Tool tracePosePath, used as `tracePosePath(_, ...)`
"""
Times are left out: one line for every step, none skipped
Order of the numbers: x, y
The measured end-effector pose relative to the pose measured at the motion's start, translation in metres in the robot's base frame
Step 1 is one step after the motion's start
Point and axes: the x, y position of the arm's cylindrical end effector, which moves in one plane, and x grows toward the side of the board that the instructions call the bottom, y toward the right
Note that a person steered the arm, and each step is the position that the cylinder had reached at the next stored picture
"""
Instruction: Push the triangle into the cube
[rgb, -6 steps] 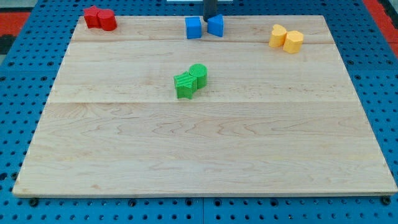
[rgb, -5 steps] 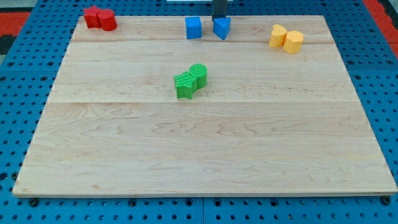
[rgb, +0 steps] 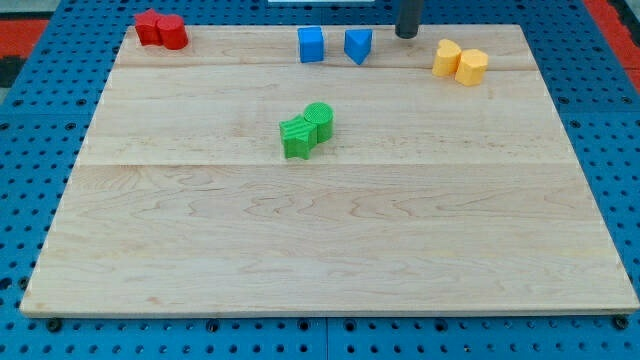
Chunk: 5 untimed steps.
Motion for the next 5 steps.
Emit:
tracePosePath(0.013, -0.012)
tracePosePath(0.013, -0.043)
tracePosePath(0.014, -0.087)
tracePosePath(0.013, -0.089)
tracePosePath(0.01, -0.088)
